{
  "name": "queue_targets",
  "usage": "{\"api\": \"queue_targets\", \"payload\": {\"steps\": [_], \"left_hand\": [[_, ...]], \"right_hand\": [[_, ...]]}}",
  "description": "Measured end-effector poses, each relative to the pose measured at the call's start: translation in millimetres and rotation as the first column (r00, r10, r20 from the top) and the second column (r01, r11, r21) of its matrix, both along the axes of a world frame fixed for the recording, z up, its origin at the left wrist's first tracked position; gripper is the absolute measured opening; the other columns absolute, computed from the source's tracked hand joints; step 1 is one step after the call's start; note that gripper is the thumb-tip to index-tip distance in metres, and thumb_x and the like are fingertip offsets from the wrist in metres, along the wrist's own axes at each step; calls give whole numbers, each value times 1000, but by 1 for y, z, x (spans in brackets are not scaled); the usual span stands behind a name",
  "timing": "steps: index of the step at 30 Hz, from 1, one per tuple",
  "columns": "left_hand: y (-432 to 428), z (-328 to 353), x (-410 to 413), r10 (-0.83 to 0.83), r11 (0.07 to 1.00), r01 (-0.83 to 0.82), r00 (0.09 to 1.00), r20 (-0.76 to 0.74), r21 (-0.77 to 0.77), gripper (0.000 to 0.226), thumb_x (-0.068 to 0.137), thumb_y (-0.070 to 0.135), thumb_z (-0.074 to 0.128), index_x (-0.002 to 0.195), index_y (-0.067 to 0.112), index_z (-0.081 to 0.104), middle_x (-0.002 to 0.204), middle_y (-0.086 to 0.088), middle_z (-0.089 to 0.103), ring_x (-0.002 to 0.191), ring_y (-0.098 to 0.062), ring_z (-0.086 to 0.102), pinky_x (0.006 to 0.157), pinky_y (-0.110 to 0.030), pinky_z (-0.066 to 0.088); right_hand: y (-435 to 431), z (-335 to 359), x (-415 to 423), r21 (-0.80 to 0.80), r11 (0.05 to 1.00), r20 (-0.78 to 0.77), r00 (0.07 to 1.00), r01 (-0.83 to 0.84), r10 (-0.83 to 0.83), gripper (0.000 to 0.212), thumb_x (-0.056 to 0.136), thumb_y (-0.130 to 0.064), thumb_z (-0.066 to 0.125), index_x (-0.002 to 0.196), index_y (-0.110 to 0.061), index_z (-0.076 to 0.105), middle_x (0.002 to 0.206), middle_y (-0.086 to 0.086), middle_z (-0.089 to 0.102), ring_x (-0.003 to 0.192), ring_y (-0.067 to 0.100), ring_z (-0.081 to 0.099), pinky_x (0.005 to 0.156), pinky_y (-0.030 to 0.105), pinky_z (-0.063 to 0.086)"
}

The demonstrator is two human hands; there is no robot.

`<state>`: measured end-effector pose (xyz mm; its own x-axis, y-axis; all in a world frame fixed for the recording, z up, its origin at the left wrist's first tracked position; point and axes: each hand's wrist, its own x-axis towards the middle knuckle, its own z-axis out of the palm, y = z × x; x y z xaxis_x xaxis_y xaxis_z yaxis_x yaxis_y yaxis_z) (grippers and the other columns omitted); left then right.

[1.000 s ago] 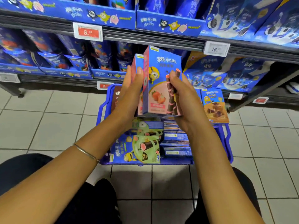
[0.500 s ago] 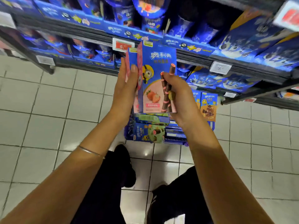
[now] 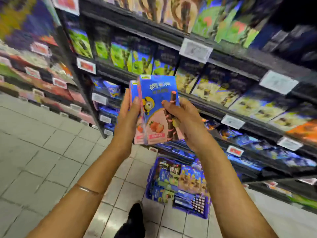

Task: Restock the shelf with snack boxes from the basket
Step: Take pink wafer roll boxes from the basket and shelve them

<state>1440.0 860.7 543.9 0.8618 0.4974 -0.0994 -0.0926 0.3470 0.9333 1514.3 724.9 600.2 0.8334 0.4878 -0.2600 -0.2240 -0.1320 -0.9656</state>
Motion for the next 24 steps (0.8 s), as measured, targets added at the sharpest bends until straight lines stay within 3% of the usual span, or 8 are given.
{"api": "queue_targets", "payload": {"steps": [2, 4, 5, 9, 11, 15, 21, 24], "left_hand": [[17, 41, -6, 53, 999, -54, 996, 66, 3, 63, 109, 40, 50, 166, 17, 34, 159, -11, 55, 144, -36, 56, 120, -64, 41], [35, 75, -9, 80, 996, -84, 983, 163, 20, 64, 106, 38, 52, 162, 10, 38, 153, -18, 60, 141, -44, 56, 117, -66, 43], [44, 91, -11, 86, 995, -93, 977, 197, 27, 66, 104, 39, 53, 162, 9, 39, 152, -19, 60, 140, -46, 56, 116, -65, 45], [76, 142, -15, 87, 992, -108, 963, 256, 68, 67, 109, 43, 55, 167, 19, 31, 155, -10, 59, 137, -37, 62, 107, -54, 54], [87, 159, -12, 62, 992, -90, 959, 277, 91, 61, 112, 41, 51, 166, 19, 33, 153, -10, 62, 135, -36, 64, 109, -56, 54], [110, 185, 3, 32, 994, -61, 958, 284, 93, 67, 105, 48, 57, 162, 18, 41, 148, -12, 66, 132, -39, 66, 110, -59, 52], [166, 227, 37, 33, 993, -62, 960, 278, 96, 85, 93, 55, 64, 162, 11, 40, 158, -15, 54, 140, -38, 59, 118, -61, 45], [202, 250, 58, 8, 992, -45, 953, 304, 117, 68, 106, 48, 57, 159, 8, 44, 153, -18, 59, 137, -43, 60, 116, -65, 45]], "right_hand": [[19, 44, -4, 30, 999, 46, 998, -43, 41, 48, 72, -42, 76, 100, -7, 58, 86, 19, 65, 78, 23, 61, 75, 47, 51], [36, 78, -8, 96, 992, 103, 992, -82, 73, 41, 74, -38, 76, 99, -11, 58, 75, 5, 67, 66, 14, 60, 63, 33, 51], [44, 91, -10, 119, 988, 139, 987, -96, 80, 38, 74, -37, 76, 98, -12, 59, 75, 3, 66, 65, 13, 60, 63, 32, 49], [68, 136, -12, 182, 973, 230, 968, -140, 96, 43, 78, -34, 77, 108, -6, 64, 97, 13, 74, 87, 26, 68, 91, 47, 53], [78, 153, -11, 215, 966, 252, 964, -140, 84, 47, 79, -34, 77, 111, -2, 63, 101, 13, 75, 90, 27, 70, 94, 47, 53], [102, 176, 0, 261, 958, 307, 951, -121, 37, 48, 76, -34, 77, 97, 4, 58, 85, 7, 70, 80, 22, 67, 81, 42, 51], [152, 208, 29, 304, 943, 401, 916, -135, 1, 34, 78, -38, 75, 92, -11, 59, 71, -8, 68, 68, 9, 62, 69, 29, 47], [186, 227, 45, 330, 937, 432, 901, -114, -42, 20, 78, -37, 75, 77, -18, 67, 73, -1, 69, 70, 17, 63, 70, 37, 50]]}}
